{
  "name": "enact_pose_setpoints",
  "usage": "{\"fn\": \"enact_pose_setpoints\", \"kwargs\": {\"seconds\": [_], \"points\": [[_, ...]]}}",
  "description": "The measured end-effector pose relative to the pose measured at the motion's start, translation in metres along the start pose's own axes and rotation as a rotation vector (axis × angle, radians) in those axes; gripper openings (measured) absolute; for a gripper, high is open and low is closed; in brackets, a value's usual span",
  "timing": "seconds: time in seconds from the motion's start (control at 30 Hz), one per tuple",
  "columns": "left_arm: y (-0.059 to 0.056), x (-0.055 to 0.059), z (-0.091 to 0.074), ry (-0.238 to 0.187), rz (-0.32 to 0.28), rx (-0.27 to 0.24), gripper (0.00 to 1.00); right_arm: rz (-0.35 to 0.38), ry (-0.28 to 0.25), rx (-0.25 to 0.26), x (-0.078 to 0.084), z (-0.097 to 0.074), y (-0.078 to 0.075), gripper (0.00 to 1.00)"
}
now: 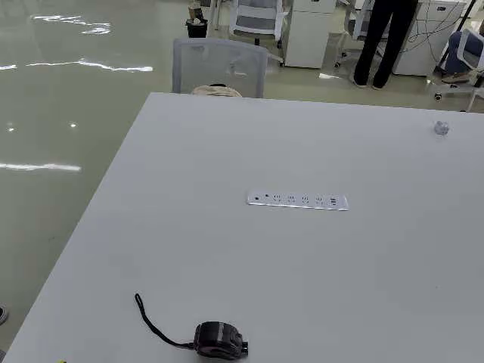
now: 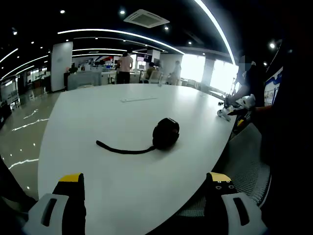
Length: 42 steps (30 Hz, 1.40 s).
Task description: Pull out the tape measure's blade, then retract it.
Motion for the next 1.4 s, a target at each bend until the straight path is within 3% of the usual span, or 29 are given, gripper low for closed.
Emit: {"fn": "enact_pose_setpoints", "kwargs": {"seconds": [0.27,1.0,1.17,1.4], "points": [[0.006,-0.01,-0.002,-0.012,0.014,-0.013,1.0,0.009,-0.006,0.003,0.0,-0.001,0.002,1.0],[0.009,-0.009,-0.003,0.003,0.0,-0.015,1.0,0.018,-0.002,0.01,0.0,-0.002,0.001,1.0],[0.007,-0.013,0.0,-0.007,0.04,-0.001,1.0,0.019,-0.001,0.01,0.0,-0.001,0.0,1.0],[0.007,-0.018,0.006,-0.002,0.052,0.011,1.0,0.0,0.009,-0.003,-0.005,0.007,0.001,0.99]]}}
Point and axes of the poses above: the centre of the closed fingertips' face, and the gripper's own axes: z roughly forward along the fingers, y roughly to its left, x roughly out of its underside, the point moved 4 cm from there along -z, roughly backward along the fingers, and after that the axes turned 5 degrees about y, right-handed, at the moved point
